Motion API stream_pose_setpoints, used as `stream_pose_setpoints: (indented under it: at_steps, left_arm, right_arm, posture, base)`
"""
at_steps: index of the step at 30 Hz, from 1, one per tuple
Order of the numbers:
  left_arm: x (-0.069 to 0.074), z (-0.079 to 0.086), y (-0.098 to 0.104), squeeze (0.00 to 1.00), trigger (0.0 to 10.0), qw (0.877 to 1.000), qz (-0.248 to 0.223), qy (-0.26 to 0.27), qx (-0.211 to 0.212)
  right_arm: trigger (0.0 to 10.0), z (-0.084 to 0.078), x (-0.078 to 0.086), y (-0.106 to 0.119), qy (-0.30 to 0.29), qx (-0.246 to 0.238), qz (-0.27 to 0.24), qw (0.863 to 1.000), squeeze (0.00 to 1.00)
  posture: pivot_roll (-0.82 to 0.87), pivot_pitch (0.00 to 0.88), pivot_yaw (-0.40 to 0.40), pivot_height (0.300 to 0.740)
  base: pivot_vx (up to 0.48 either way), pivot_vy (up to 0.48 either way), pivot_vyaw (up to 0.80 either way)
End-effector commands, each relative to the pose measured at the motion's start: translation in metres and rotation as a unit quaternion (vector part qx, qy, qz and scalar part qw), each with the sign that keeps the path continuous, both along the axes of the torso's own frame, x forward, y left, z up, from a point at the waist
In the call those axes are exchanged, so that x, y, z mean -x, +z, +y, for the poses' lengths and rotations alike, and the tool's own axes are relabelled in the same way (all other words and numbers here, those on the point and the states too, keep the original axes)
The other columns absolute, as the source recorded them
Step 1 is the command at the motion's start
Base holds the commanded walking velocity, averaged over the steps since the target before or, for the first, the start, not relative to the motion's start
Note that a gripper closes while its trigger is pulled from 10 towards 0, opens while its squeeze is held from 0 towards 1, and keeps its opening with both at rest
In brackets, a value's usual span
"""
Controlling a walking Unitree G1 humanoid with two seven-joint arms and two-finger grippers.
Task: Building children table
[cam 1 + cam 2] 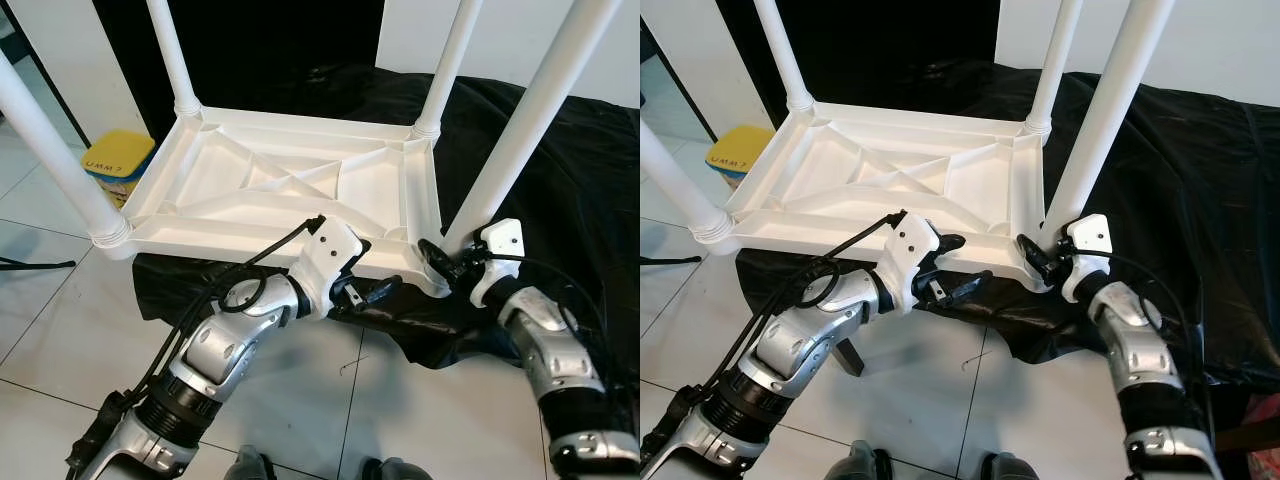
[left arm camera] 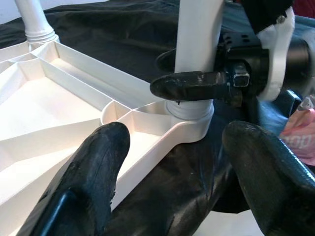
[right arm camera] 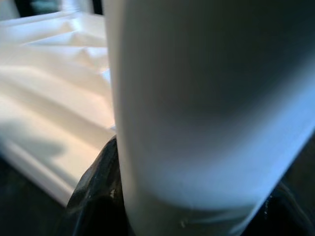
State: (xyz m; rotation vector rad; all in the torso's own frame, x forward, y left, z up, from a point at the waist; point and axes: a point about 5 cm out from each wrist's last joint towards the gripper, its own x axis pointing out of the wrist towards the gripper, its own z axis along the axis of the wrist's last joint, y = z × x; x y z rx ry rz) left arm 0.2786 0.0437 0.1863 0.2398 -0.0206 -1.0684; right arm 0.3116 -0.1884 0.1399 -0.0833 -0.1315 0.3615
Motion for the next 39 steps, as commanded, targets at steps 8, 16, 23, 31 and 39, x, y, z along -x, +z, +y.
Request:
stream_pose_setpoints:
  at_steps: [8, 16, 23, 31, 39]
  left_arm:
    - [0.009, -0.006, 0.002, 0.0, 10.0, 0.996, 0.013, -0.084, -0.001]
    - [0.008, -0.008, 0.004, 0.0, 10.0, 0.996, 0.02, -0.084, 0.005]
    - [0.009, -0.01, 0.005, 0.0, 10.0, 0.995, 0.02, -0.099, 0.003]
    - [0.002, -0.009, 0.01, 0.0, 10.0, 0.995, 0.018, -0.098, 0.004]
    - [0.002, -0.009, 0.013, 0.0, 10.0, 0.994, 0.014, -0.111, -0.002]
  right_arm:
    - [10.0, 0.017, 0.013, -0.021, -0.173, -0.043, 0.041, 0.983, 0.0]
    - [10.0, 0.022, 0.019, -0.026, -0.325, -0.072, 0.049, 0.942, 0.0]
    - [10.0, 0.031, 0.021, -0.012, -0.263, -0.089, 0.013, 0.961, 0.0]
    - [10.0, 0.012, 0.021, 0.006, -0.148, -0.063, -0.018, 0.987, 0.24]
    - [10.0, 0.004, 0.017, 0.009, -0.025, -0.019, -0.003, 1.0, 0.0]
  posture:
    - [0.0, 0.133, -0.026, 0.74]
    - [0.0, 0.148, -0.013, 0.74]
    - [0.0, 0.151, -0.013, 0.74]
    - [0.0, 0.171, -0.009, 0.74]
    - [0.01, 0.17, -0.006, 0.74]
  base:
    - [0.0, 0.0, 0.0]
    - [0.0, 0.0, 0.0]
    - [0.0, 0.0, 0.0]
    - [0.0, 0.0, 0.0]
    - [0.0, 0.0, 0.0]
